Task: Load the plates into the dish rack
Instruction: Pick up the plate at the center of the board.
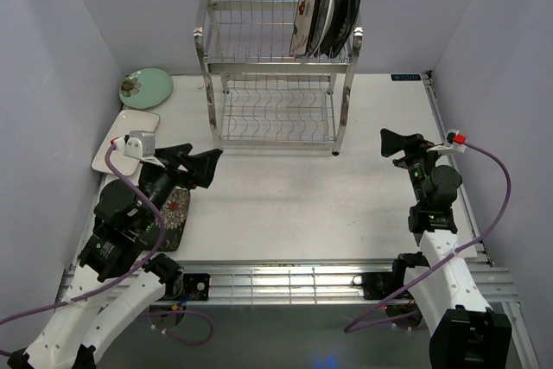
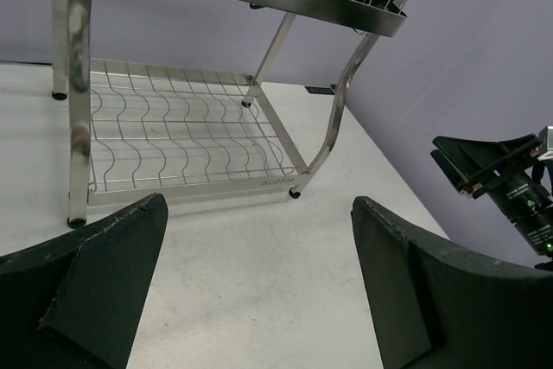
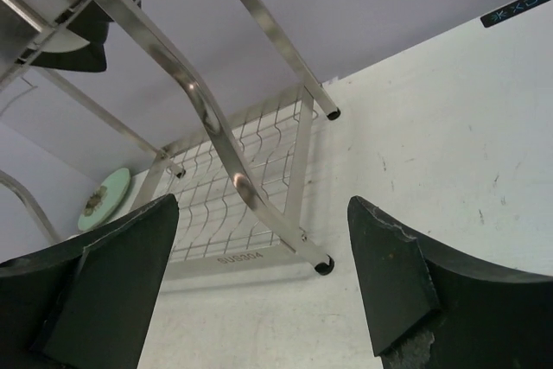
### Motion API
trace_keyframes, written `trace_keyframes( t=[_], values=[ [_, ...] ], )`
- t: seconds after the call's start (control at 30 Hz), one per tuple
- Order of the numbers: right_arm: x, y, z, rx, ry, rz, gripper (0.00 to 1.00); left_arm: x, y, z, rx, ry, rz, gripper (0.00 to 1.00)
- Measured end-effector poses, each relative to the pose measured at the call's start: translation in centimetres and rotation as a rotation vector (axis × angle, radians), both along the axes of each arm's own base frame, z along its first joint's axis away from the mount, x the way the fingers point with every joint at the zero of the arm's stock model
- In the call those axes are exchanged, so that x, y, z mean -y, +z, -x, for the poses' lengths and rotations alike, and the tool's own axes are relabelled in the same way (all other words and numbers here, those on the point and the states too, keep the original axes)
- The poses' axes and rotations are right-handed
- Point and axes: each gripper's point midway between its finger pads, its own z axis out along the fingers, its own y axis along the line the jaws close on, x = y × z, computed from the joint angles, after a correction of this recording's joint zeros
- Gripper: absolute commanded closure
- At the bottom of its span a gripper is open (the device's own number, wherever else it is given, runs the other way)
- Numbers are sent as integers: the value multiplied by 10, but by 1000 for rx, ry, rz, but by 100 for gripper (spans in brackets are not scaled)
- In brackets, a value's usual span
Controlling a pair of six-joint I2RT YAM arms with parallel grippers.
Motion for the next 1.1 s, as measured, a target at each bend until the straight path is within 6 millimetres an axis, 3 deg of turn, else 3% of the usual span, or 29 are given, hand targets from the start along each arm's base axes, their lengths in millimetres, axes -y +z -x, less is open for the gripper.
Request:
trace_keyframes(
  t=[0.23, 0.33, 0.57, 0.77, 0.9, 0.97, 1.1],
  values=[
    [32, 12, 5, 37, -14, -86, 15, 0, -5, -2, -15, 6, -7, 2],
    [32, 18, 15, 68, -6, -91, 14, -1, -12, -5, -32, 20, -2, 2],
    [26, 51, 48, 185, -14, -28, 13, -15, -54, -19, -181, 152, 43, 2],
    [26, 67, 59, 197, -29, 14, 12, -24, -96, -18, -288, 228, 135, 2],
    [24, 102, 69, 241, -34, 49, 12, -34, -122, -19, -360, 304, 147, 2],
    [21, 138, 81, 306, -37, 81, 12, -39, -132, -21, -393, 350, 139, 2],
    [17, 180, 101, 382, -43, 123, 12, -42, -156, -27, -463, 404, 92, 2]
  ],
)
